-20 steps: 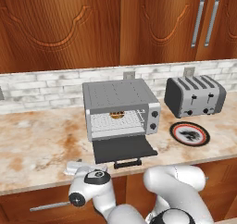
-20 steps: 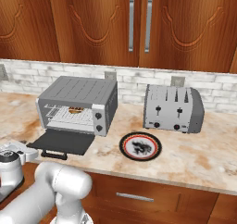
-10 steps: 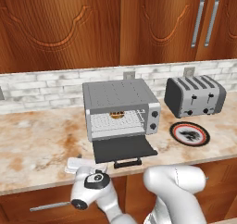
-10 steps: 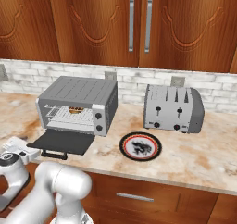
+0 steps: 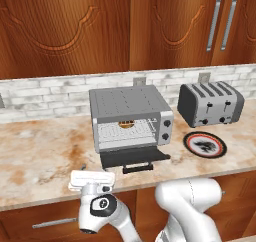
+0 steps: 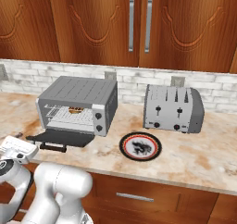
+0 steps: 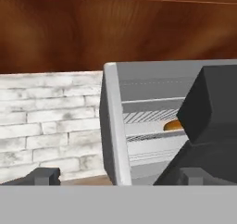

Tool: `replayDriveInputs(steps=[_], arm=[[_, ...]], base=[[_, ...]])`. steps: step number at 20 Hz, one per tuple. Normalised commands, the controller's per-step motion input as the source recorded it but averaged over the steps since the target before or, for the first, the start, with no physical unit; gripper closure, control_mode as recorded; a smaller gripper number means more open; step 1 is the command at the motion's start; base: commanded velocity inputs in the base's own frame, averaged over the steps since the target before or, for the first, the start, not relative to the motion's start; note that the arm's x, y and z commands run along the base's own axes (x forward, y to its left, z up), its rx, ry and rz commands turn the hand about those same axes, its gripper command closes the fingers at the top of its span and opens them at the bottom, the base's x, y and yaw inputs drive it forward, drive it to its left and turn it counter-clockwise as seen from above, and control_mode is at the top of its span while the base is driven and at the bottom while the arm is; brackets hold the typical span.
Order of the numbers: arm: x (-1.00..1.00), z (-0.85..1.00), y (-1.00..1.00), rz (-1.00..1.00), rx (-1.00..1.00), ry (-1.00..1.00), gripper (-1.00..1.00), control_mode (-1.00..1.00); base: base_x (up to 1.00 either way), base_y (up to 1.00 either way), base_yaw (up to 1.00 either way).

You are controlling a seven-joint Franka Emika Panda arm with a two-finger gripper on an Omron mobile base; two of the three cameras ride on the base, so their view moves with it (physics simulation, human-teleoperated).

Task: Pick up the bagel from the plate, place it on the toaster oven rack, close the door, and set the timer.

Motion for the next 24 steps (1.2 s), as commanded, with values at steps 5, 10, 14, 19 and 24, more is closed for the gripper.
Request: replayDriveInputs(steps=[5, 10, 14, 19, 24], arm=[[0.28, 0.32, -0.04, -0.01, 0.03, -0.02, -1.0, -1.0], [0.63, 0.13, -0.25, 0.0, 0.05, 0.01, -1.0, -1.0], [0.58, 0.18, -0.25, 0.0, 0.06, 0.0, -1.0, -1.0], [0.56, 0.29, -0.1, 0.0, 0.05, -0.03, -1.0, -1.0], [0.25, 0.52, -0.08, 0.0, 0.06, -0.21, -1.0, -1.0]], base=[[0.0, 0.0, 0.0], [0.0, 0.0, 0.0], [0.0, 0.0, 0.0], [0.0, 0.0, 0.0], [0.0, 0.0, 0.0]])
